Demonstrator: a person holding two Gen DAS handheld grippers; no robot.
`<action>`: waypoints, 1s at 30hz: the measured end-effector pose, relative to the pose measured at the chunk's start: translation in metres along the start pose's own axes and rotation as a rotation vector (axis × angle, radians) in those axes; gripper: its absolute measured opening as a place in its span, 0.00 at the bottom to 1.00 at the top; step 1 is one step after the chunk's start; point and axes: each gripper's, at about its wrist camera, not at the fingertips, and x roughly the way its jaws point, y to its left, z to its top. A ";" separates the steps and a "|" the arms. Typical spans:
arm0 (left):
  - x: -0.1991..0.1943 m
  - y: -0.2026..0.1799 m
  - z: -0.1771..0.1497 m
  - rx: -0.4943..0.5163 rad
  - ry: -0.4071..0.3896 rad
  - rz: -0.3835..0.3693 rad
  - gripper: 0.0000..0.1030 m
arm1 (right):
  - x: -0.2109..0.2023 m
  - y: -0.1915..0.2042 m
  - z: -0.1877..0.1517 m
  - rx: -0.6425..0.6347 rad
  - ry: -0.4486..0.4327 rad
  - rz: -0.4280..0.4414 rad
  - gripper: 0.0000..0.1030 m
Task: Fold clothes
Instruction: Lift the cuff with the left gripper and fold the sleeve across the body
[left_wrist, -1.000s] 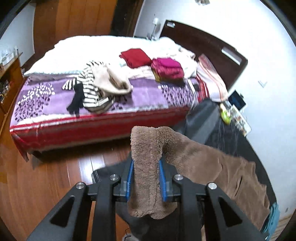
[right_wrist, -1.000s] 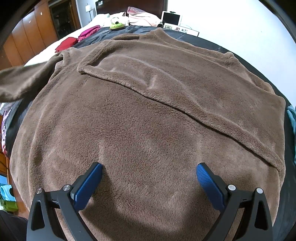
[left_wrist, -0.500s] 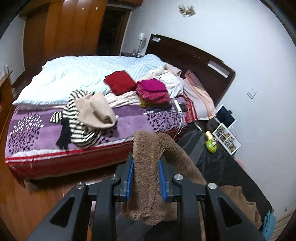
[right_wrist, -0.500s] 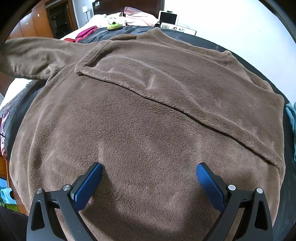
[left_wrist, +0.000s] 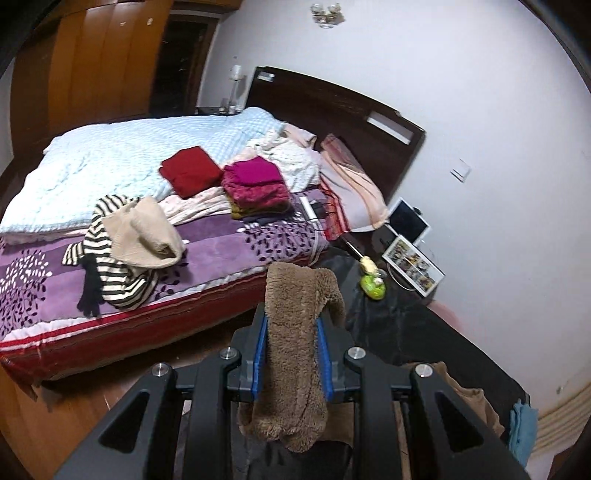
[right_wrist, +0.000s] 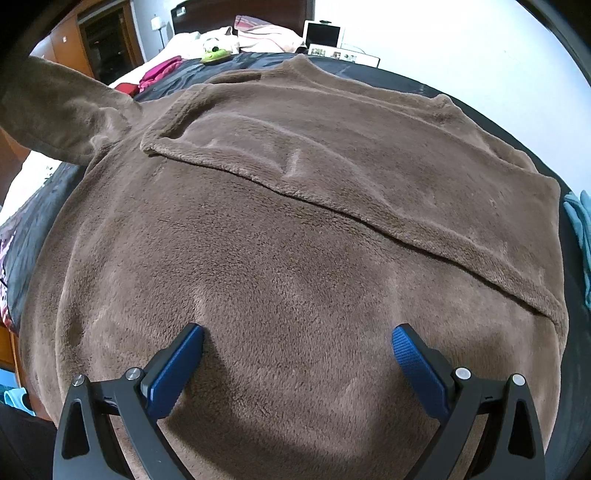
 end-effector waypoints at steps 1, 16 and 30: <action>-0.002 -0.008 -0.002 0.013 0.003 -0.014 0.25 | -0.001 -0.001 0.000 0.010 0.002 0.004 0.99; -0.005 -0.172 -0.054 0.177 0.080 -0.217 0.25 | -0.064 -0.069 -0.031 0.122 -0.071 0.042 0.99; 0.003 -0.347 -0.144 0.360 0.196 -0.385 0.25 | -0.110 -0.146 -0.076 0.255 -0.144 -0.019 0.99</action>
